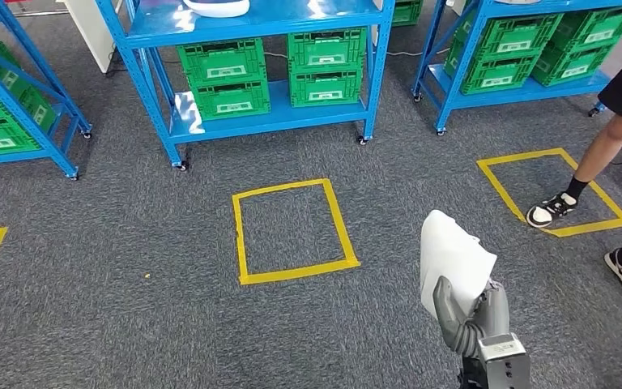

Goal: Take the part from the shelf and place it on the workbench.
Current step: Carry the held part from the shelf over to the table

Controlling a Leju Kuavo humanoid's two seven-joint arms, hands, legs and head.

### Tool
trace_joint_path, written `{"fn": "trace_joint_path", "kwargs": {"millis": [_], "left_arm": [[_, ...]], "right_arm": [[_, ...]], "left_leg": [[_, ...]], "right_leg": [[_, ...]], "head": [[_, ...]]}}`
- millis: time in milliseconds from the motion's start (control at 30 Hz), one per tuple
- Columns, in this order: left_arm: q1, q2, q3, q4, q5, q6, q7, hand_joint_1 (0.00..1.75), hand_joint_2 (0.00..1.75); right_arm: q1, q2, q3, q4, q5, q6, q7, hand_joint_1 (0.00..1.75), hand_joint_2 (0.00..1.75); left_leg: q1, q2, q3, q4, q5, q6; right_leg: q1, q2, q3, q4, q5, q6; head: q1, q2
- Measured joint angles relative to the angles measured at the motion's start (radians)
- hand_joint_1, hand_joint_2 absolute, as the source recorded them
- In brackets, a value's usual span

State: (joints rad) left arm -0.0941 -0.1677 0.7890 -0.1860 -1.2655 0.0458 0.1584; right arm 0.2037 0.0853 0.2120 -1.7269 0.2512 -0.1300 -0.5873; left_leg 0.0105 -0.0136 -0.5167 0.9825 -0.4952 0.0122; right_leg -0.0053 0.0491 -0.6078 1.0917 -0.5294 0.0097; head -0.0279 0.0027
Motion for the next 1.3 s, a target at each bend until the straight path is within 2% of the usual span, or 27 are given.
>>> {"fn": "trace_joint_path", "kwargs": {"millis": [33, 67, 100, 133, 167, 233, 300, 333, 400, 467, 533, 600, 633, 667, 700, 767, 833, 900, 933, 1000, 1067, 1100, 1133, 1167, 1200, 1233, 1300], "left_arm": [[0.0, 0.0, -0.001, 0.0, 0.002, 0.0, -0.001, 0.0, 1.75], [0.001, 0.0, -0.001, -0.001, 0.003, 0.0, -0.002, 0.0, 1.75], [0.002, 0.0, -0.001, 0.0, 0.004, 0.0, -0.003, 0.0, 1.75], [0.002, -0.001, -0.001, 0.0, 0.004, 0.001, -0.004, 0.0, 1.75], [0.002, -0.003, -0.002, 0.0, 0.003, 0.002, -0.004, 0.0, 1.75], [0.001, -0.006, -0.006, -0.001, -0.002, 0.003, -0.003, 0.0, 1.75], [-0.004, -0.008, -0.011, -0.001, -0.009, 0.0, -0.002, 0.0, 1.75], [-0.007, -0.009, -0.015, -0.001, -0.013, -0.002, -0.001, 0.0, 1.75], [-0.016, -0.01, -0.021, -0.001, -0.019, -0.006, 0.004, 0.0, 1.75], [-0.024, -0.012, -0.026, -0.002, -0.02, -0.008, 0.007, 0.0, 1.75], [-0.027, -0.012, -0.027, -0.001, -0.021, -0.009, 0.008, 0.0, 1.75], [-0.027, -0.013, -0.029, -0.001, -0.021, -0.009, 0.009, 0.0, 1.75], [-0.027, -0.013, -0.03, 0.0, -0.021, -0.009, 0.01, 0.0, 1.75], [-0.026, -0.013, -0.031, 0.0, -0.021, -0.009, 0.012, 0.0, 1.75], [-0.026, -0.013, -0.032, 0.0, -0.02, -0.009, 0.011, 0.0, 1.75], [-0.026, -0.012, -0.034, 0.0, -0.019, -0.009, 0.008, 0.0, 1.75], [-0.027, -0.011, -0.034, 0.0, -0.018, -0.009, 0.002, 0.0, 1.75], [-0.028, -0.013, -0.035, 0.0, -0.015, -0.008, -0.002, 0.0, 1.75], [-0.029, -0.015, -0.035, 0.0, -0.013, -0.005, -0.003, 0.0, 1.75], [-0.027, -0.018, -0.035, -0.001, -0.004, 0.001, -0.008, 0.0, 1.75], [-0.023, -0.019, -0.035, -0.001, -0.001, 0.006, -0.013, 0.0, 1.75], [-0.022, -0.019, -0.035, 0.0, -0.001, 0.007, -0.014, 0.0, 1.75], [-0.02, -0.019, -0.035, 0.0, -0.001, 0.008, -0.014, 0.0, 1.75], [-0.019, -0.02, -0.035, 0.0, 0.0, 0.007, -0.014, 0.0, 1.75], [-0.018, -0.021, -0.035, 0.0, 0.001, 0.006, -0.014, 0.0, 1.75], [-0.018, -0.021, -0.035, 0.0, 0.002, 0.005, -0.014, 0.0, 1.75], [-0.018, -0.021, -0.035, 0.0, 0.002, 0.003, -0.016, 0.0, 1.75]], "right_arm": [[-0.003, -0.001, 0.0, 0.0, 0.0, 0.0, 0.001, 1.75, 1.75], [-0.005, -0.002, 0.0, 0.0, 0.0, 0.0, 0.004, 1.75, 1.75], [-0.006, -0.003, -0.001, 0.001, 0.001, 0.001, 0.006, 1.75, 1.75], [-0.007, -0.004, -0.001, 0.002, 0.001, 0.002, 0.009, 1.75, 1.75], [-0.008, -0.006, -0.001, 0.002, 0.001, 0.003, 0.01, 1.75, 1.75], [-0.013, -0.008, -0.003, 0.003, 0.002, 0.003, 0.012, 1.75, 1.75], [-0.02, -0.008, -0.004, 0.005, 0.005, 0.001, 0.013, 1.75, 1.75], [-0.022, -0.008, -0.005, 0.006, 0.007, -0.001, 0.013, 1.75, 1.75], [-0.023, -0.009, -0.009, 0.007, 0.012, -0.005, 0.012, 1.75, 1.75], [-0.025, -0.01, -0.013, 0.007, 0.015, -0.006, 0.013, 1.75, 1.75], [-0.03, -0.01, -0.014, 0.007, 0.017, -0.004, 0.015, 1.75, 1.75], [-0.033, -0.01, -0.014, 0.01, 0.018, 0.0, 0.015, 1.75, 1.75], [-0.033, -0.01, -0.015, 0.012, 0.017, 0.002, 0.014, 1.75, 1.75], [-0.033, -0.01, -0.015, 0.015, 0.015, 0.004, 0.014, 1.75, 1.75], [-0.034, -0.01, -0.015, 0.018, 0.013, 0.007, 0.013, 1.75, 1.75], [-0.04, -0.01, -0.015, 0.025, 0.01, 0.011, 0.012, 1.75, 1.75], [-0.049, -0.01, -0.014, 0.034, 0.009, 0.014, 0.01, 1.75, 1.75], [-0.053, -0.01, -0.014, 0.041, 0.009, 0.016, 0.008, 1.75, 1.75], [-0.052, -0.01, -0.014, 0.043, 0.009, 0.017, 0.007, 1.75, 1.75], [-0.056, -0.011, -0.014, 0.046, 0.008, 0.019, 0.009, 1.75, 1.75], [-0.062, -0.011, -0.013, 0.051, 0.006, 0.021, 0.011, 1.75, 1.75], [-0.063, -0.011, -0.013, 0.054, 0.006, 0.023, 0.013, 1.75, 1.75], [-0.062, -0.012, -0.013, 0.057, 0.006, 0.023, 0.013, 1.75, 1.75], [-0.06, -0.012, -0.013, 0.059, 0.007, 0.024, 0.014, 1.75, 1.75], [-0.059, -0.012, -0.013, 0.061, 0.007, 0.024, 0.014, 1.75, 1.75], [-0.058, -0.012, -0.013, 0.061, 0.007, 0.024, 0.014, 1.75, 1.75], [-0.06, -0.012, -0.013, 0.062, 0.008, 0.024, 0.014, 1.75, 1.75]], "left_leg": [[-0.001, 0.014, -0.004, 0.0, 0.001, 0.003], [-0.002, 0.028, -0.009, 0.002, 0.002, 0.005], [-0.002, 0.041, -0.013, 0.005, 0.002, 0.005], [-0.002, 0.054, -0.017, 0.009, 0.002, 0.005], [-0.001, 0.067, -0.021, 0.014, 0.001, 0.004], [-0.001, 0.089, -0.028, 0.028, -0.003, -0.003], [-0.004, 0.106, -0.035, 0.042, -0.01, -0.015], [-0.006, 0.112, -0.035, 0.044, -0.012, -0.022], [-0.005, 0.121, -0.031, 0.041, -0.011, -0.035], [-0.001, 0.087, -0.039, 0.064, -0.031, -0.048], [0.001, 0.035, -0.08, 0.162, -0.093, -0.056], [0.001, 0.019, -0.134, 0.286, -0.147, -0.056], [0.001, 0.017, -0.147, 0.314, -0.148, -0.054], [0.001, 0.015, -0.142, 0.303, -0.129, -0.05], [0.0, 0.007, -0.12, 0.254, -0.095, -0.045], [0.0, -0.036, -0.06, 0.116, -0.033, -0.032], [-0.003, -0.066, -0.031, 0.044, -0.016, -0.024], [-0.005, -0.052, -0.027, 0.036, -0.013, -0.017], [-0.003, -0.039, -0.024, 0.03, -0.007, -0.012], [0.002, -0.011, -0.022, 0.017, 0.003, 0.0], [0.001, 0.018, -0.025, 0.016, 0.005, 0.007], [0.0, 0.033, -0.028, 0.018, 0.005, 0.008], [-0.001, 0.048, -0.031, 0.02, 0.004, 0.008], [-0.001, 0.062, -0.033, 0.022, 0.003, 0.007], [-0.001, 0.076, -0.034, 0.025, 0.002, 0.006], [-0.001, 0.089, -0.035, 0.029, 0.0, 0.003], [-0.005, 0.11, -0.037, 0.038, -0.009, -0.007]], "right_leg": [[-0.001, -0.021, -0.032, 0.065, -0.035, 0.004], [-0.003, -0.031, -0.066, 0.134, -0.067, 0.009], [-0.005, -0.036, -0.088, 0.184, -0.083, 0.012], [-0.007, -0.04, -0.095, 0.203, -0.082, 0.016], [-0.01, -0.045, -0.081, 0.181, -0.063, 0.018], [-0.013, -0.076, -0.007, 0.049, -0.009, 0.02], [-0.011, -0.103, 0.042, -0.048, 0.017, 0.012], [-0.009, -0.105, 0.044, -0.06, 0.016, 0.005], [-0.008, -0.086, 0.041, -0.06, 0.022, -0.01], [-0.011, -0.07, 0.039, -0.065, 0.032, -0.024], [-0.013, -0.052, 0.036, -0.068, 0.04, -0.033], [-0.011, -0.03, 0.03, -0.066, 0.044, -0.037], [-0.01, -0.017, 0.028, -0.065, 0.045, -0.037], [-0.009, -0.004, 0.027, -0.063, 0.046, -0.036], [-0.009, 0.009, 0.026, -0.062, 0.046, -0.036], [-0.01, 0.035, 0.024, -0.06, 0.049, -0.03], [-0.014, 0.057, 0.016, -0.061, 0.054, -0.017], [-0.017, 0.079, 0.009, -0.068, 0.064, 0.0], [-0.017, 0.076, 0.006, -0.066, 0.065, 0.006], [-0.012, 0.032, -0.022, -0.018, 0.035, 0.013], [-0.01, -0.024, -0.081, 0.103, -0.03, 0.016], [-0.01, -0.035, -0.111, 0.165, -0.056, 0.019], [-0.01, -0.04, -0.128, 0.203, -0.066, 0.02], [-0.01, -0.044, -0.125, 0.205, -0.06, 0.021], [-0.011, -0.051, -0.101, 0.166, -0.037, 0.022], [-0.01, -0.067, -0.058, 0.096, -0.007, 0.021], [-0.007, -0.108, 0.012, -0.024, 0.029, 0.013]], "head": [[0.002, 0.0], [0.004, 0.0], [0.004, 0.0], [0.004, 0.0], [0.004, 0.0], [0.004, 0.0], [0.003, 0.0], [0.002, 0.0], [0.002, 0.0], [0.002, 0.0], [0.0, 0.0], [-0.001, 0.0], [-0.001, 0.0], [-0.001, 0.0], [-0.001, 0.0], [0.0, 0.0], [-0.001, 0.0], [-0.001, 0.0], [-0.001, 0.0], [0.004, 0.0], [0.008, 0.0], [0.009, 0.0], [0.009, 0.0], [0.009, 0.0], [0.009, 0.0], [0.009, 0.0], [0.008, 0.0]]}}
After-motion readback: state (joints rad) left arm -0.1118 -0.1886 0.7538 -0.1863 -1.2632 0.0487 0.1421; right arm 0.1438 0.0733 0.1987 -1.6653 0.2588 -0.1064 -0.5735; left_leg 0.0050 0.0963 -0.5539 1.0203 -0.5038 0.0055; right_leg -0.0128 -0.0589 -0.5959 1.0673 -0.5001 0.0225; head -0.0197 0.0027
